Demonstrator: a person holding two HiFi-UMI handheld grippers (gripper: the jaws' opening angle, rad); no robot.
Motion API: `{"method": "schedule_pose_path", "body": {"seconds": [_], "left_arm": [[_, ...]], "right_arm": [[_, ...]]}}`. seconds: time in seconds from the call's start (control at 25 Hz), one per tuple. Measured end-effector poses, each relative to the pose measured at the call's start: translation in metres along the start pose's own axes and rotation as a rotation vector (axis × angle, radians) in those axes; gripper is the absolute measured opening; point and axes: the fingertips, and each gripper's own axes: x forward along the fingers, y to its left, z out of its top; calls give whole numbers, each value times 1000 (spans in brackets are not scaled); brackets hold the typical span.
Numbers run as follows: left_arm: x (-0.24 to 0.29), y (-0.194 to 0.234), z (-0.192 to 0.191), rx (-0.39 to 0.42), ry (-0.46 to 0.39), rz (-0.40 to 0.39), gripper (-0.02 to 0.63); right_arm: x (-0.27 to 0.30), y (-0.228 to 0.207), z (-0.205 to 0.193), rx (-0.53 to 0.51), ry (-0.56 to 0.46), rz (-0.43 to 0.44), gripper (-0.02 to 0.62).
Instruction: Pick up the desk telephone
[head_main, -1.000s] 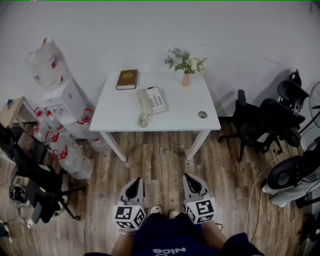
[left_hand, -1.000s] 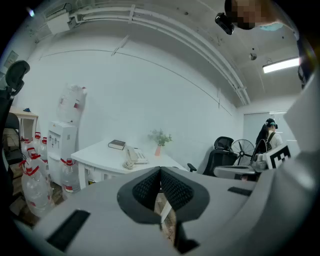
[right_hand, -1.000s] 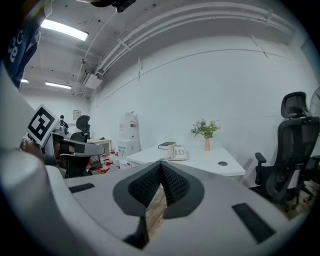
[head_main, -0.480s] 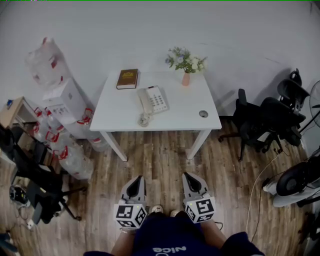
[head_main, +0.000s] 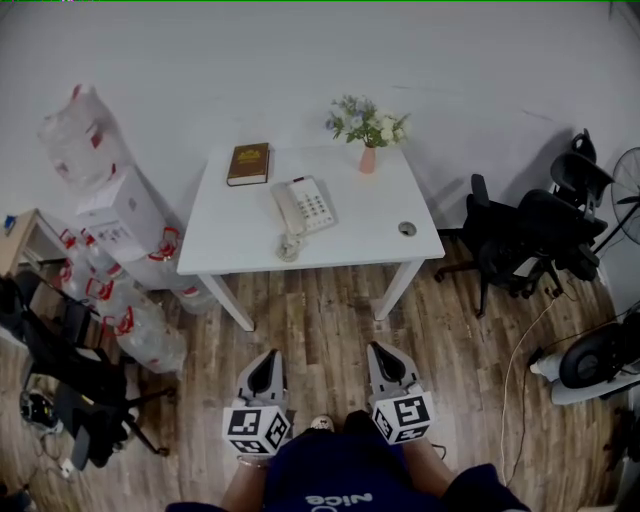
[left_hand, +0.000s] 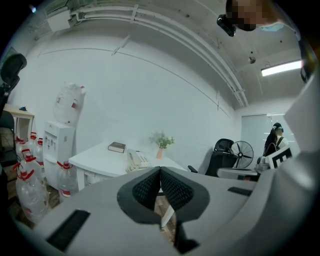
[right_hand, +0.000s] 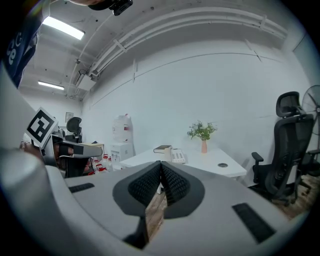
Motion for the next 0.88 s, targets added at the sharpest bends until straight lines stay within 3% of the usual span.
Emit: {"method": "schedule_pose_path", "body": {"seconds": [0.44, 0.88], "left_arm": [[31, 6, -2, -20, 12, -16, 17], [99, 30, 9, -43, 20, 99, 17]], "right_arm": [[24, -19, -3, -3, 24, -10, 23], [112, -66, 4, 9, 46, 78, 23]]}}
